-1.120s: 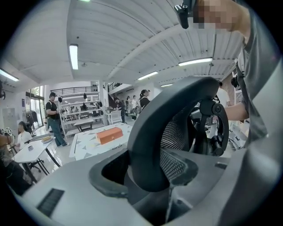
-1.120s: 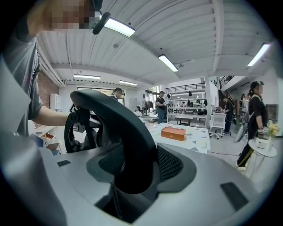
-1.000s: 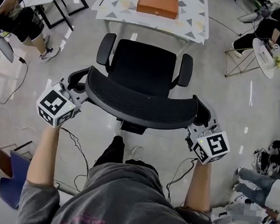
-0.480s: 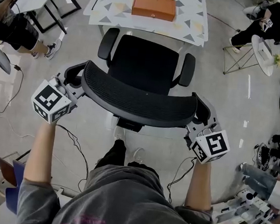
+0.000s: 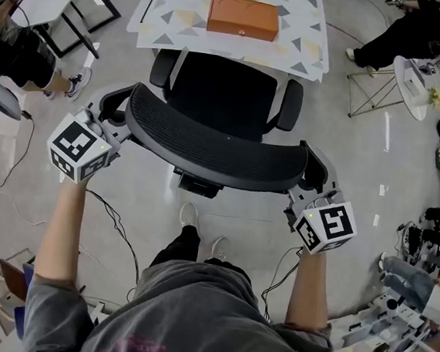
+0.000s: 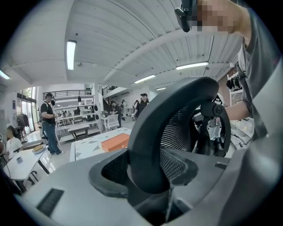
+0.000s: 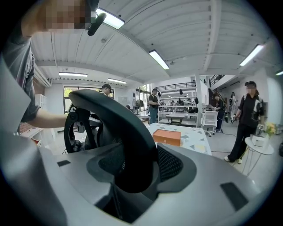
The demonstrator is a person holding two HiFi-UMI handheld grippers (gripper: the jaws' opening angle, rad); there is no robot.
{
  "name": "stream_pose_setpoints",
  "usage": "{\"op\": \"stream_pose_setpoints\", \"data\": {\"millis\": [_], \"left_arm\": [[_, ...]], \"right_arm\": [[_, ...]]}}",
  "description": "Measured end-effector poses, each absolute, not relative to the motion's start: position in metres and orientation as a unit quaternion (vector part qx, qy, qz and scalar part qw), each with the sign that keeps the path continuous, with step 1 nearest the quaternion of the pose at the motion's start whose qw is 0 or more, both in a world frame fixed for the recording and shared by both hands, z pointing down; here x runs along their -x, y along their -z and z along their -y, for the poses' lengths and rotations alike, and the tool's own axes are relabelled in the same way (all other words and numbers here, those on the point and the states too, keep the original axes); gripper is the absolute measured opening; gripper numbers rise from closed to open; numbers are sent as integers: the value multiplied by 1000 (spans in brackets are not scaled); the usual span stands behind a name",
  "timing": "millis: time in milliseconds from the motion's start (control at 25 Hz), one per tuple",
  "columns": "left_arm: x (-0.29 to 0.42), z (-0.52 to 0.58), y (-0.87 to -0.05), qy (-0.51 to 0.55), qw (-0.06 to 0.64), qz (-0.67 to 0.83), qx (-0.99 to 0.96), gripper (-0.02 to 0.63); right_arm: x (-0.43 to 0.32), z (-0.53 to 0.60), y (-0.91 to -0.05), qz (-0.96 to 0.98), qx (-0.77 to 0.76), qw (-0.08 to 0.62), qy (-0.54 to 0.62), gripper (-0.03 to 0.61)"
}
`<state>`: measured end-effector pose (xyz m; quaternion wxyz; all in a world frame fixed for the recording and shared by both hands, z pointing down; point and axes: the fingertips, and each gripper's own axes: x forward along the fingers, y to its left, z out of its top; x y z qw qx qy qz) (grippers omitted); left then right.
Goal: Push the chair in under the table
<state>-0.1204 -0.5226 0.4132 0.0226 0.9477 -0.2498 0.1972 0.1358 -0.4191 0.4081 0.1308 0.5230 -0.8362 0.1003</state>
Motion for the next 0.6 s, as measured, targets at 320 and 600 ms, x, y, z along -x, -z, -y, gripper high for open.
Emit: {"op": "stream_pose_setpoints", "data": {"millis": [320, 600], "left_arm": [[138, 574, -413, -201, 9, 263, -944, 222], [149, 598, -411, -204, 0, 263, -943, 224]], "right_arm": [[-114, 460, -408, 831, -535, 124, -94, 232], [-98, 475, -407, 828, -540, 122, -87, 232]]}}
